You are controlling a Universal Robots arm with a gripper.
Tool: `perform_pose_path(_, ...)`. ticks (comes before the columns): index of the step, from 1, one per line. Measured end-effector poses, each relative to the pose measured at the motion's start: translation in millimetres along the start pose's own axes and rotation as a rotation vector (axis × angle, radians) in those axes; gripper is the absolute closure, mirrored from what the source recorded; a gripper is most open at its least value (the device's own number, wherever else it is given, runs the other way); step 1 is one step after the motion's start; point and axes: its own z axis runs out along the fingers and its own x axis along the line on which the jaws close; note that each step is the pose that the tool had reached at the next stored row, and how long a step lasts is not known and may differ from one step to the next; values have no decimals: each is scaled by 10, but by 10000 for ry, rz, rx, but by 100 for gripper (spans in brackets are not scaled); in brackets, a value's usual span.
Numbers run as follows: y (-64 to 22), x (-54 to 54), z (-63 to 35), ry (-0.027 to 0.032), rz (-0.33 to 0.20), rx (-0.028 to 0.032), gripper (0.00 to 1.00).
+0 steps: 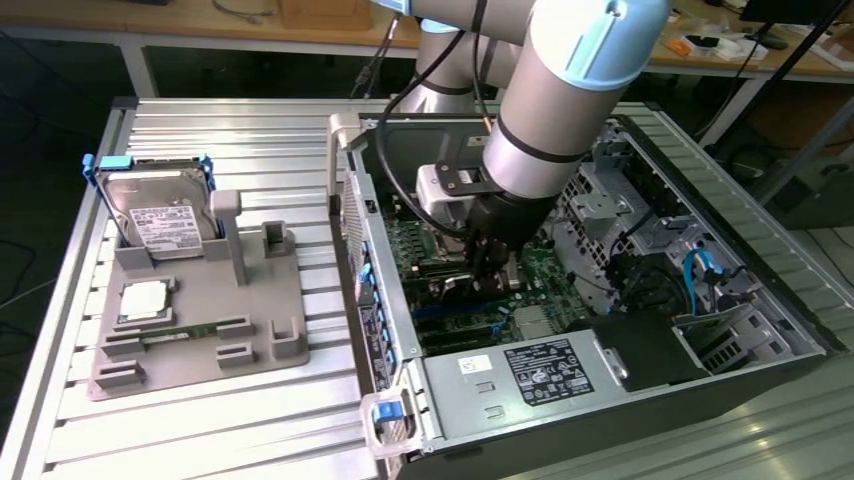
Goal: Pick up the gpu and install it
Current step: 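Insert the gpu into the slot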
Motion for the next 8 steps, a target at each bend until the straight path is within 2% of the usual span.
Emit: perform_pose_path(8,3,2,21,7,37,-2,73)
